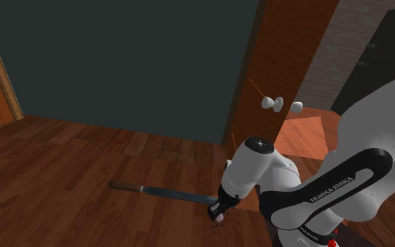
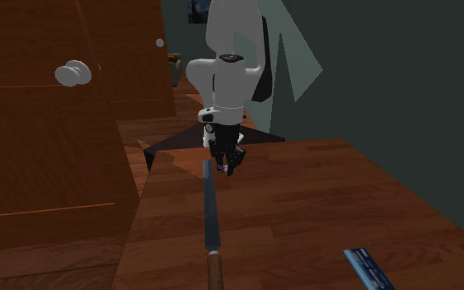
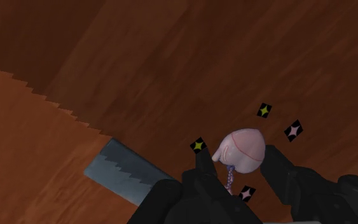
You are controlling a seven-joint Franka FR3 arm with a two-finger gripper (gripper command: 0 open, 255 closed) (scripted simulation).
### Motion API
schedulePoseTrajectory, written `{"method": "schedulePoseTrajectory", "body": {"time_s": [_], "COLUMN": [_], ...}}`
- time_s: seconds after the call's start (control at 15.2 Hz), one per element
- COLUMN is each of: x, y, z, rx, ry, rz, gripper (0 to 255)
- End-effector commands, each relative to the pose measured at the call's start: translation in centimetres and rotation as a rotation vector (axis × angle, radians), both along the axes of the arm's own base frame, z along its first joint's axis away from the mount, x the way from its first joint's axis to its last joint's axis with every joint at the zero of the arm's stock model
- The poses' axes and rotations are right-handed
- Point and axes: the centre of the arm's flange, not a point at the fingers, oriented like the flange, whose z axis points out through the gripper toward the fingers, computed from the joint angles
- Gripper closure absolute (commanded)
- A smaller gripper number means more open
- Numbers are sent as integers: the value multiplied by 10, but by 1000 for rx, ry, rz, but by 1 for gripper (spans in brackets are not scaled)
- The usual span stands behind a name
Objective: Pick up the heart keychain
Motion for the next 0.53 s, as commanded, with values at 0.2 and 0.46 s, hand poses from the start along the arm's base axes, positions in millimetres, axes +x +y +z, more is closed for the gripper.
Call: {"method": "schedulePoseTrajectory", "body": {"time_s": [0.2, 0.46], "x": [0, 0], "y": [0, 0], "z": [10, 31], "rx": [0, 0], "ry": [0, 0], "rz": [0, 0], "gripper": [255, 255]}}
